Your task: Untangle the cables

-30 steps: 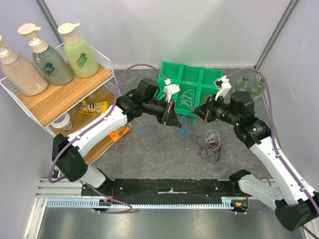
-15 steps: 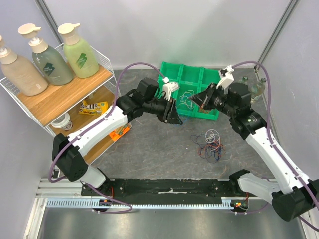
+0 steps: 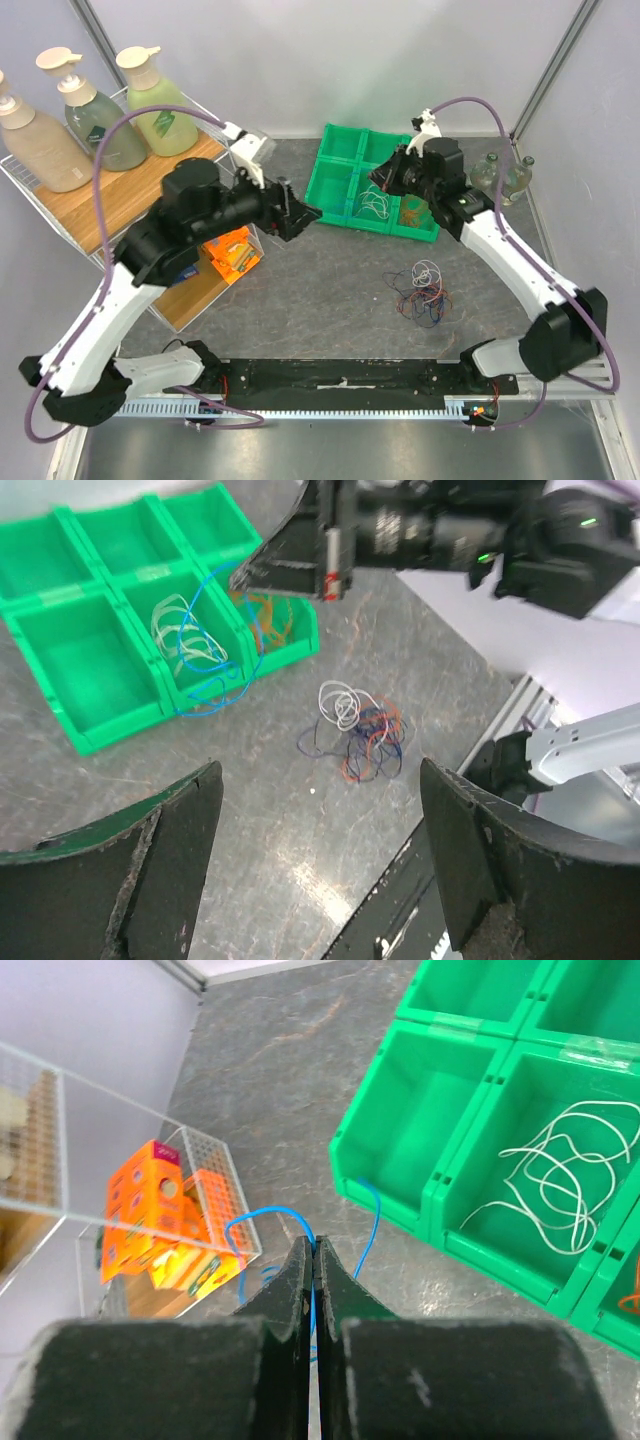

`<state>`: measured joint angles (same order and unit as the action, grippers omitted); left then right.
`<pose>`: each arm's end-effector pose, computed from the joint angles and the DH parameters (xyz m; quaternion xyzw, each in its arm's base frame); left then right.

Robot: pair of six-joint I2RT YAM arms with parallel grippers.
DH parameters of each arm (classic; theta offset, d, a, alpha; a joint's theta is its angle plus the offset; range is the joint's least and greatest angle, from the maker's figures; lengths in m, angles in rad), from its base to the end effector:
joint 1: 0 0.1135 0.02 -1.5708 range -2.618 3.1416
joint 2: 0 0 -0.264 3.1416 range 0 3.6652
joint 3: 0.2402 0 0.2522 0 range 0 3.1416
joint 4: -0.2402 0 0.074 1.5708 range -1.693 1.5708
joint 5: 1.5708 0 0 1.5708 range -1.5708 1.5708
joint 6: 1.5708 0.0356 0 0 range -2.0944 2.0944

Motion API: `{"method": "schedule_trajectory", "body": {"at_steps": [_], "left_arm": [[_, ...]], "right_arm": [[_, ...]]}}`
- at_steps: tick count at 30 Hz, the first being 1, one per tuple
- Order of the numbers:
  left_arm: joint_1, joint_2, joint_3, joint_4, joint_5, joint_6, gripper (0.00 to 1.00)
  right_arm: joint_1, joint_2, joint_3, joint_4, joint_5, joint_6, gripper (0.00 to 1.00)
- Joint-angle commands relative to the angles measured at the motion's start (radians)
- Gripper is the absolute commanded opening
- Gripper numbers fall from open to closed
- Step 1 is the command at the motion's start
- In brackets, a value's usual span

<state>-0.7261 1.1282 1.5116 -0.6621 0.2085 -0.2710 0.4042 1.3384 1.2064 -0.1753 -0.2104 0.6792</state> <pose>0.1568 -0.1491 0.4694 0.2402 0.7595 -0.3593 0.4862 0.2854 0.1302 0.3647 0.0486 0.8035 0.3754 0.4595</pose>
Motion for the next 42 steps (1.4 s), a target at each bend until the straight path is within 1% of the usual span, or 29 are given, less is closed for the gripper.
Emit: {"method": "schedule_trajectory", "body": {"at_steps": [1, 6, 10, 13, 15, 19, 21, 22, 23, 25, 26, 27, 28, 31, 33, 36, 38, 40, 42], "left_arm": [[0.001, -0.062, 0.027, -0.053, -0.086, 0.049, 0.85], [-0.001, -0.117, 0.029, -0.097, -0.095, 0.039, 0.85], [-0.001, -0.156, 0.003, -0.106, -0.106, 0.041, 0.85], [-0.001, -0.162, -0.010, -0.108, -0.104, 0.046, 0.85], [-0.002, -0.159, -0.008, -0.110, -0.107, 0.050, 0.85], [-0.001, -0.147, -0.001, -0.110, -0.104, 0.062, 0.85], [-0.001, -0.136, 0.005, -0.113, -0.106, 0.067, 0.86], [-0.002, -0.131, 0.012, -0.114, -0.104, 0.067, 0.86], [-0.001, -0.128, 0.019, -0.117, -0.101, 0.066, 0.86], [-0.001, -0.119, 0.028, -0.117, -0.092, 0.062, 0.86], [-0.001, -0.116, 0.027, -0.116, -0.093, 0.059, 0.86], [-0.001, -0.114, 0.024, -0.114, -0.093, 0.056, 0.86], [-0.001, -0.107, 0.027, -0.116, -0.096, 0.052, 0.86], [-0.001, -0.085, 0.033, -0.111, -0.071, 0.033, 0.86], [-0.001, -0.076, 0.015, -0.087, -0.052, 0.032, 0.86], [-0.002, -0.030, -0.005, -0.047, -0.022, 0.030, 0.86], [-0.001, 0.030, -0.004, -0.016, 0.031, 0.033, 0.86], [-0.001, 0.099, 0.037, -0.019, 0.087, 0.026, 0.85], [-0.001, 0.154, 0.067, -0.018, 0.136, 0.009, 0.84]], "right_arm": [[0.021, 0.108, 0.090, 0.079, 0.135, -0.021, 0.00], [0.028, 0.264, 0.159, 0.089, 0.238, -0.012, 0.00], [0.045, 0.392, 0.240, 0.086, 0.284, 0.002, 0.00], [0.071, 0.491, 0.301, 0.082, 0.371, -0.026, 0.00], [0.093, 0.554, 0.355, 0.065, 0.426, -0.050, 0.00], [0.133, 0.678, 0.479, 0.042, 0.483, -0.079, 0.00], [0.151, 0.746, 0.563, -0.016, 0.518, -0.099, 0.00], [0.163, 0.780, 0.612, -0.059, 0.540, -0.110, 0.03], [0.171, 0.804, 0.649, -0.088, 0.554, -0.122, 0.09], [0.185, 0.826, 0.699, -0.137, 0.572, -0.148, 0.26], [0.188, 0.825, 0.711, -0.153, 0.575, -0.162, 0.35], [0.188, 0.818, 0.716, -0.171, 0.582, -0.176, 0.49], [0.191, 0.805, 0.716, -0.191, 0.585, -0.187, 0.58], [0.189, 0.728, 0.665, -0.228, 0.600, -0.228, 0.61], [0.186, 0.632, 0.596, -0.234, 0.602, -0.245, 0.64], [0.174, 0.480, 0.471, -0.266, 0.568, -0.253, 0.65], [0.147, 0.374, 0.365, -0.318, 0.527, -0.228, 0.65], [0.093, 0.264, 0.224, -0.361, 0.464, -0.193, 0.65], [0.059, 0.161, 0.090, -0.394, 0.412, -0.191, 0.65]]}}
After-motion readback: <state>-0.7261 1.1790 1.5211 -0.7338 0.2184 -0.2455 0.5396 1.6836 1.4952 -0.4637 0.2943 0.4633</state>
